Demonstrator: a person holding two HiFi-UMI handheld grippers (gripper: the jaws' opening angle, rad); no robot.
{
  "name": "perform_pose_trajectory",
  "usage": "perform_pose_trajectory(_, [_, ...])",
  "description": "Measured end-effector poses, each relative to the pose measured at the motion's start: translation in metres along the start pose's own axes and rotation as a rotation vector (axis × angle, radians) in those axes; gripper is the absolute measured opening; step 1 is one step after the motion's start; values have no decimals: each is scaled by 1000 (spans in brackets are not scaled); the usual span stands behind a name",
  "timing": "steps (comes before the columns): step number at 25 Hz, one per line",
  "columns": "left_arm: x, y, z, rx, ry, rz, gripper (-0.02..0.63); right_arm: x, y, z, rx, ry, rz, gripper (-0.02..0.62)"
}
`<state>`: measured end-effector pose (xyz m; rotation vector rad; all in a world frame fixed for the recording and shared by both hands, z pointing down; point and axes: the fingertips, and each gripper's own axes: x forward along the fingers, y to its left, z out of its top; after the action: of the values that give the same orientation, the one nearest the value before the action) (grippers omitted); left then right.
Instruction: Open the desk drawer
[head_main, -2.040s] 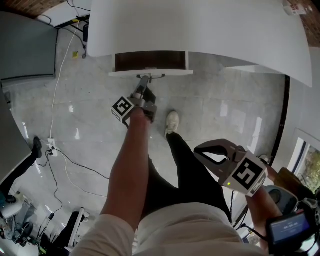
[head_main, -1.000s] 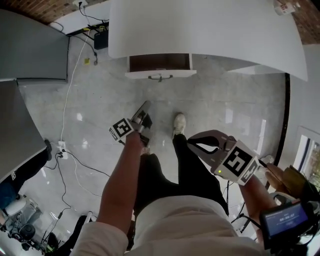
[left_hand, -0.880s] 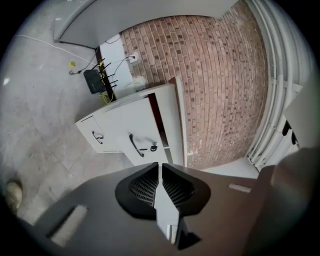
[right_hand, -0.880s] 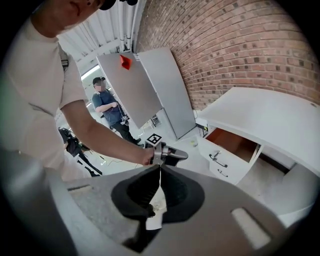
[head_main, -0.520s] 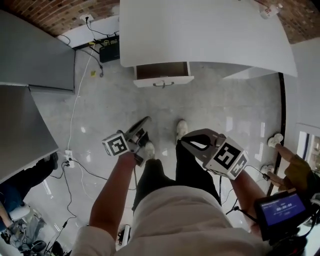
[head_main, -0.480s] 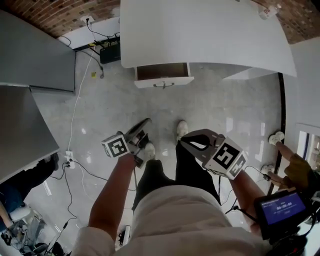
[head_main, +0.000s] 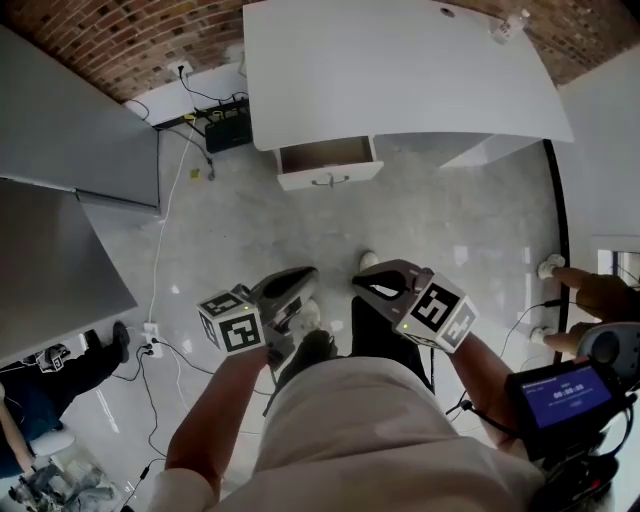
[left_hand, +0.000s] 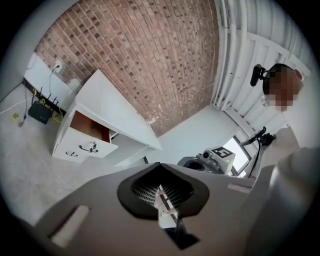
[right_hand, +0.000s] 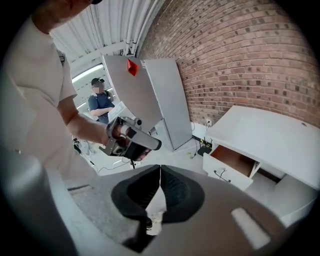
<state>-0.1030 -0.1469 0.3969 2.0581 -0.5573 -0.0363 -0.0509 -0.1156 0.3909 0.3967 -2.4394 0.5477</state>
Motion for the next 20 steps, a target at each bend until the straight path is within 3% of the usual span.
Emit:
perform_pose_trajectory(7, [-27, -67, -4, 114, 51, -82, 3, 1, 34, 24, -46, -29, -26, 3])
perform_pose_trajectory(20, [-61, -109, -38, 222, 139, -105, 3, -1, 87, 37, -94, -24, -62, 3])
